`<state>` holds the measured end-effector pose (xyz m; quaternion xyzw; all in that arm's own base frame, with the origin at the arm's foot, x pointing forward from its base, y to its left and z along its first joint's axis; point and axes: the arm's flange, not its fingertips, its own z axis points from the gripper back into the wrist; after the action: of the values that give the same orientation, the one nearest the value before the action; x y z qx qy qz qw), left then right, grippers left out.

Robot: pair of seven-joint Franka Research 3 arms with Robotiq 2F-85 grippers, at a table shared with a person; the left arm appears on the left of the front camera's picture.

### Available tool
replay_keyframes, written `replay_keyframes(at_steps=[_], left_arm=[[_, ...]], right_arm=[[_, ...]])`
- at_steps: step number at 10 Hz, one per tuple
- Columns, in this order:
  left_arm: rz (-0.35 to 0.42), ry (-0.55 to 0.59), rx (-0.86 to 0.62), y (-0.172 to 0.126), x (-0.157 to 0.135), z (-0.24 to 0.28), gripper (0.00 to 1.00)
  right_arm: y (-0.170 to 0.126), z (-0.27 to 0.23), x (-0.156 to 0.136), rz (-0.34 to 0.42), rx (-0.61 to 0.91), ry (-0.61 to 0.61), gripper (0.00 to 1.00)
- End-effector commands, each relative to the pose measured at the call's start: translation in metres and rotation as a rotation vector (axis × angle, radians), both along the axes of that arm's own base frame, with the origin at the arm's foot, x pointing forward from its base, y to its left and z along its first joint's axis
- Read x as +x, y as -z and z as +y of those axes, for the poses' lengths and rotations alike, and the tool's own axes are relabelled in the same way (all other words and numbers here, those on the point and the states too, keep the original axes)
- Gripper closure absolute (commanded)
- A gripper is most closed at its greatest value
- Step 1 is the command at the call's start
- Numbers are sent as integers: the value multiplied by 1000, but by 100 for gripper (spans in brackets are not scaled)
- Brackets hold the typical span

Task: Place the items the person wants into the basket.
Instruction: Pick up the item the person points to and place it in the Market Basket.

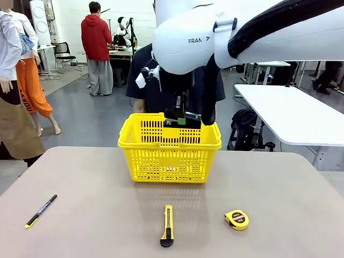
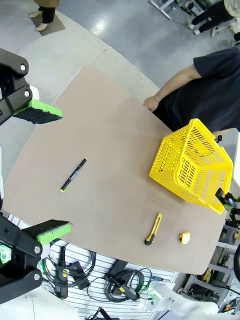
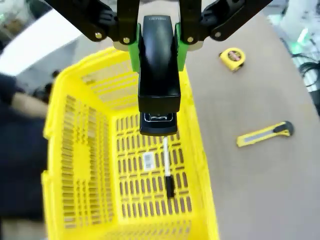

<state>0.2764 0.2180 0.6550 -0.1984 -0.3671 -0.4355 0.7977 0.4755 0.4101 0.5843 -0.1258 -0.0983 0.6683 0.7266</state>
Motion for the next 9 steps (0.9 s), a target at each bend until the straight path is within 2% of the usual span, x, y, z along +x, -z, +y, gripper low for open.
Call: replay_keyframes(at_steps=[1,3,4,9], left_arm=[[-9,2,-3,0,-1,0,0],[-9,2,-3,0,-1,0,0],[-9,2,-3,0,-1,0,0],[-9,2,-3,0,-1,0,0]], right_arm=[[-9,-12,4,24,59,-144,68],[-11,-20,8,69,93,-188,68],[-11,0,4,5,45,-129,68],[-11,0,4,5,45,-129,68]])
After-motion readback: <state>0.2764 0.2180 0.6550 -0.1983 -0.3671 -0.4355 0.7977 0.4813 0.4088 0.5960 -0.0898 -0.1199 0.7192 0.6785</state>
